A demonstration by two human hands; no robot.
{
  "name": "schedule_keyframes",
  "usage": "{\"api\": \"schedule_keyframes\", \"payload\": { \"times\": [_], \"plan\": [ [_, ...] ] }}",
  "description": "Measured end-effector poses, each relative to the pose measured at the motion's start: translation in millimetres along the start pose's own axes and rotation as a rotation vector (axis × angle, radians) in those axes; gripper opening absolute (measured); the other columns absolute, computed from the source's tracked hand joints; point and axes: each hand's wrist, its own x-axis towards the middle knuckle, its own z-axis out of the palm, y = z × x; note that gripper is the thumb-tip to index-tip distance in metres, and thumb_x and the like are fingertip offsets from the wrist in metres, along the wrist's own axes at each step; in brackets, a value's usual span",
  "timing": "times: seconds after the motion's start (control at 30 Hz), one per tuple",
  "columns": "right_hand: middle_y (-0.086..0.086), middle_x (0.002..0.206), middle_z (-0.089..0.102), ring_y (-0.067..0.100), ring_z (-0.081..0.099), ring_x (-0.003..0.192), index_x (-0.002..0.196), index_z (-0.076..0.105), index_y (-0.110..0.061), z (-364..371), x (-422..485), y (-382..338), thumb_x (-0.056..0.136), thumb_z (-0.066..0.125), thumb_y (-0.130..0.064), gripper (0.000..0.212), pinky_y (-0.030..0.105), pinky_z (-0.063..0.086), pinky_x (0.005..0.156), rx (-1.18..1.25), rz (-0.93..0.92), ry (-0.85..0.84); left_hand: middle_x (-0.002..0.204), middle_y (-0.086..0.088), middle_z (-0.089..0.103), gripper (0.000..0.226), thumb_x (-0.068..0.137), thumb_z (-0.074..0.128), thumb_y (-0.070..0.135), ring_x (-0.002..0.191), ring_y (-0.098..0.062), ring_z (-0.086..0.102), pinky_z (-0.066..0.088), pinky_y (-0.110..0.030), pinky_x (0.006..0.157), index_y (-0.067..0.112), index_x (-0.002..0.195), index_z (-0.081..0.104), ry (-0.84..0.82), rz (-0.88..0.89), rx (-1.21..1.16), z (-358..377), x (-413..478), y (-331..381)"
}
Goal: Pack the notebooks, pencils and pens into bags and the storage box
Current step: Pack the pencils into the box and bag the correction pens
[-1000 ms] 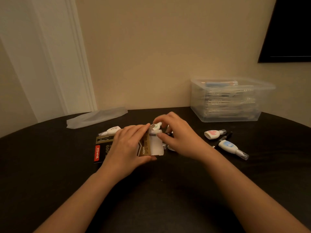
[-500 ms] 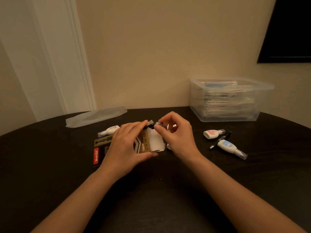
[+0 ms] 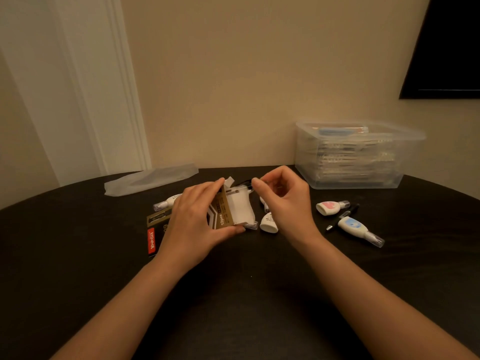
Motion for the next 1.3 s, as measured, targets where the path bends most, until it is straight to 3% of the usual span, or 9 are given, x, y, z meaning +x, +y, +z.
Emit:
{"api": "schedule_keyframes", "payload": {
  "times": [0.13,0.3,0.47,0.63,0.77,0.87,1.0,1.1,1.3],
  "plan": [
    [0.004,0.073,0.06,0.014,0.054,0.066,0.077,0.058,-0.023,-1,0,3,0.083,0.069,-0.023,0.013,0.024,0.047,0.061,-0.048,0.016,-0.011,0.141,0.001,0.043,0.092,0.067,0.076,0.046,0.123,-0.001,0.025,0.024,-0.027,0.105,0.023,0.143,0.031,0.015,-0.001,-0.013,-2,1,-2],
    [-0.001,0.076,0.058,0.012,0.053,0.07,0.077,0.059,-0.025,5,-6,5,0.082,0.07,-0.026,0.013,0.022,0.045,0.062,-0.165,-0.028,-0.082,0.139,0.002,0.045,0.094,0.064,0.057,0.069,0.125,0.0,0.027,0.025,-0.03,0.106,0.025,0.143,0.029,-0.088,0.102,-0.001,4,-2,3],
    [-0.02,0.089,0.047,0.004,0.041,0.093,0.089,0.068,-0.026,6,-5,6,0.086,0.066,-0.024,0.004,0.017,0.035,0.081,-0.328,-0.055,-0.286,0.137,0.002,0.047,0.09,0.065,0.054,0.068,0.125,0.002,0.027,0.025,-0.028,0.104,0.027,0.141,0.028,-0.081,0.131,-0.032,7,-2,2],
    [-0.017,0.1,0.041,0.002,0.036,0.1,0.092,0.065,-0.041,-7,6,8,0.09,0.061,-0.026,0.015,0.015,0.032,0.086,-0.304,0.003,-0.482,0.136,0.005,0.046,0.09,0.065,0.055,0.068,0.124,0.001,0.029,0.028,-0.029,0.103,0.026,0.14,0.031,-0.074,0.127,-0.058,5,-2,1],
    [-0.009,0.099,0.059,0.006,0.055,0.095,0.092,0.067,-0.032,-30,17,7,0.093,0.056,-0.018,0.018,0.02,0.046,0.08,-0.081,0.07,-0.268,0.132,0.015,0.038,0.089,0.061,0.053,0.07,0.121,0.005,0.026,0.026,-0.026,0.101,0.032,0.138,0.026,-0.058,0.083,-0.09,2,0,3],
    [-0.008,0.097,0.062,0.004,0.056,0.086,0.106,0.067,-0.022,-53,28,26,0.093,0.056,-0.017,0.017,0.02,0.046,0.077,-0.459,0.121,-0.234,0.139,0.008,0.042,0.091,0.06,0.051,0.073,0.124,0.001,0.026,0.025,-0.03,0.104,0.035,0.138,0.024,-0.08,0.064,-0.068,4,-1,3],
    [0.001,0.123,0.059,0.02,0.055,0.111,0.117,0.062,-0.028,-91,37,47,0.092,0.054,-0.013,0.03,0.037,0.048,0.092,-1.058,0.368,-0.421,0.141,0.002,0.043,0.094,0.06,0.047,0.074,0.125,-0.002,0.024,0.018,-0.03,0.105,0.031,0.14,0.026,-0.116,0.091,-0.011,8,-3,5],
    [0.007,0.134,0.047,0.027,0.045,0.121,0.122,0.059,-0.028,-107,32,46,0.091,0.055,-0.011,0.035,0.038,0.043,0.097,-1.192,0.535,-0.541,0.142,0.0,0.043,0.092,0.06,0.045,0.075,0.125,-0.003,0.024,0.017,-0.031,0.105,0.033,0.139,0.022,-0.133,0.111,0.025,11,-5,6],
    [0.008,0.133,0.046,0.026,0.042,0.122,0.118,0.056,-0.025,-110,31,56,0.091,0.056,-0.014,0.029,0.04,0.039,0.101,-1.228,0.536,-0.57,0.141,0.0,0.044,0.09,0.06,0.044,0.076,0.124,-0.004,0.025,0.017,-0.032,0.105,0.034,0.136,0.019,-0.132,0.108,0.031,11,-5,6]
  ]
}}
